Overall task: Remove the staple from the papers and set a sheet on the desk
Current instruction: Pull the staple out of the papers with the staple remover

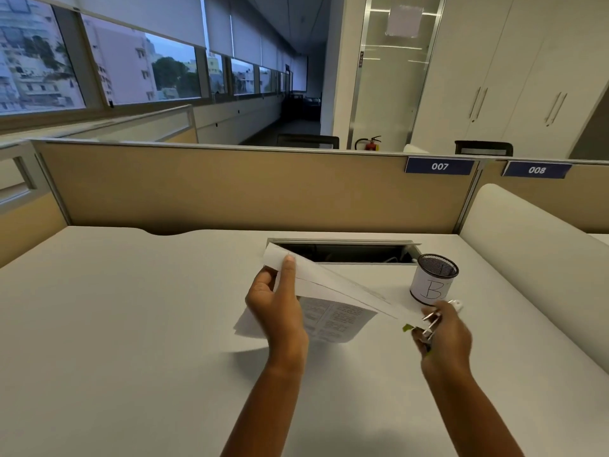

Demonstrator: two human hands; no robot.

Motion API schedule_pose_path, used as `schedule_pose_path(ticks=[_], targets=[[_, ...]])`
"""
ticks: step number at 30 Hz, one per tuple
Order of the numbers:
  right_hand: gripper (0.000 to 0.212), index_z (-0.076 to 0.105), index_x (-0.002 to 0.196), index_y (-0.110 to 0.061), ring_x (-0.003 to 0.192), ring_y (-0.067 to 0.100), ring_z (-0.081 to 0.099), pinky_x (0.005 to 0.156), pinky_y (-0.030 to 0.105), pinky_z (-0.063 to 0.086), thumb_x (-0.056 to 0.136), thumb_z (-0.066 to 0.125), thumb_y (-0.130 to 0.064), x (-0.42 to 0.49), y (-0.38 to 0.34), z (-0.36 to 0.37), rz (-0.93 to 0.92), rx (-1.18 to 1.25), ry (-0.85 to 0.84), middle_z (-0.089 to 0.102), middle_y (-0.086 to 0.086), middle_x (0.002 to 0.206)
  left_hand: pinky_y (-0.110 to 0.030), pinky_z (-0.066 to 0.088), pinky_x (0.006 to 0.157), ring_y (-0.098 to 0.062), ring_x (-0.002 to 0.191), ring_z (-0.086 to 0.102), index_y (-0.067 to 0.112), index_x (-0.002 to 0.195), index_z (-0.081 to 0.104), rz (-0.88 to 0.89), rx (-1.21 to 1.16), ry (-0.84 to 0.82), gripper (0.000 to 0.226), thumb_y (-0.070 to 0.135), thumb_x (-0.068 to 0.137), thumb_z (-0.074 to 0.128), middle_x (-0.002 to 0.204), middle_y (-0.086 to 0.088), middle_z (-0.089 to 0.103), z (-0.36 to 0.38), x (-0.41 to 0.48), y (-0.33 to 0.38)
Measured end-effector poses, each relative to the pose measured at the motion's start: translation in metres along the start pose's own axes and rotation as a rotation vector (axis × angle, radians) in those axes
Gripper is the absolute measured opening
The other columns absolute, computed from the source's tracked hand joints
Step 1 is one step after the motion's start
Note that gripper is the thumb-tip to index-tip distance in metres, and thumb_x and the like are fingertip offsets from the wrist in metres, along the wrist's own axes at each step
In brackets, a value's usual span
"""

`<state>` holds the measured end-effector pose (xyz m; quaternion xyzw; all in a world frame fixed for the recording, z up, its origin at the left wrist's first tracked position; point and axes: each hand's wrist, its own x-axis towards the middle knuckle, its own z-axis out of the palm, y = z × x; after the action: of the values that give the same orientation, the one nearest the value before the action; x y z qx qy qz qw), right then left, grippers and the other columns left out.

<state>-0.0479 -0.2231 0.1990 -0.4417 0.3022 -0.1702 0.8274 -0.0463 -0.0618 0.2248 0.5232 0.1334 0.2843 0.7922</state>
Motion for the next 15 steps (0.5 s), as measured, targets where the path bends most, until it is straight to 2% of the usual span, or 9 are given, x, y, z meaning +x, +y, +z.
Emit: schedule_pose_path(ticks=[3,4,6,8,10,12,15], targets=[[0.012,0.051,0.078,-0.016,0.037,0.003,0.056,0.037,0.016,0.039,0.089,0.048,-0.013,0.009,-0.016,-0.004,-0.316,-0.187,-0.047,0.053,0.002,0.069,-0.021,0.054,0.058,-0.013,0.068,0.062,0.031,0.071,0.055,0.007,0.025,-0.005,0.015,0.024,0.084,0.056,0.074,0.007,0.061,-0.003,0.0,-0.002],[0.005,0.056,0.086,-0.011,0.039,0.006,0.057,0.034,0.014,0.039,0.088,0.051,-0.011,0.01,-0.021,-0.004,-0.415,-0.326,-0.092,0.054,0.004,0.069,-0.018,0.054,0.055,-0.013,0.068,0.062,0.031,0.072,0.055,0.013,0.028,-0.008,0.015,0.023,0.085,0.055,0.074,0.007,0.061,-0.004,0.0,-0.002],[0.012,0.06,0.091,0.0,0.043,0.011,0.057,0.034,0.014,0.039,0.085,0.057,-0.01,0.009,-0.032,-0.001,-0.578,-0.65,-0.213,0.058,0.009,0.069,-0.011,0.052,0.05,-0.012,0.068,0.061,0.028,0.074,0.056,0.024,0.029,-0.018,0.013,0.021,0.085,0.055,0.074,0.007,0.061,-0.004,0.0,0.0],[0.01,0.06,0.077,-0.003,0.039,0.005,0.055,0.034,0.013,0.038,0.083,0.061,-0.011,0.005,-0.044,0.009,-0.669,-0.948,-0.383,0.059,0.009,0.063,-0.011,0.052,0.05,-0.012,0.069,0.06,0.026,0.075,0.056,0.035,0.053,-0.035,0.012,0.02,0.085,0.055,0.073,0.007,0.059,-0.005,0.001,0.0],[0.017,0.057,0.066,-0.011,0.04,0.005,0.056,0.039,0.017,0.04,0.081,0.063,-0.014,-0.002,-0.052,0.019,-0.71,-1.251,-0.515,0.059,0.005,0.059,-0.019,0.053,0.057,-0.014,0.072,0.059,0.026,0.074,0.055,0.039,0.087,-0.065,0.013,0.018,0.084,0.056,0.073,0.007,0.058,-0.006,0.002,0.002],[0.013,0.061,0.071,-0.006,0.043,0.006,0.057,0.044,0.02,0.043,0.08,0.064,-0.016,-0.009,-0.052,0.03,-0.724,-1.3,-0.596,0.062,0.005,0.06,-0.021,0.051,0.06,-0.013,0.072,0.057,0.027,0.07,0.055,0.04,0.113,-0.098,0.017,0.017,0.083,0.058,0.072,0.006,0.058,-0.005,0.0,0.003],[0.011,0.065,0.083,0.0,0.038,-0.001,0.055,0.038,0.01,0.039,0.08,0.065,-0.011,-0.026,-0.041,0.045,-0.638,-1.028,-0.761,0.061,0.004,0.061,-0.017,0.053,0.053,-0.011,0.068,0.058,0.032,0.068,0.053,0.0,0.117,-0.157,0.023,0.016,0.082,0.059,0.072,0.008,0.058,-0.003,-0.003,0.005]])
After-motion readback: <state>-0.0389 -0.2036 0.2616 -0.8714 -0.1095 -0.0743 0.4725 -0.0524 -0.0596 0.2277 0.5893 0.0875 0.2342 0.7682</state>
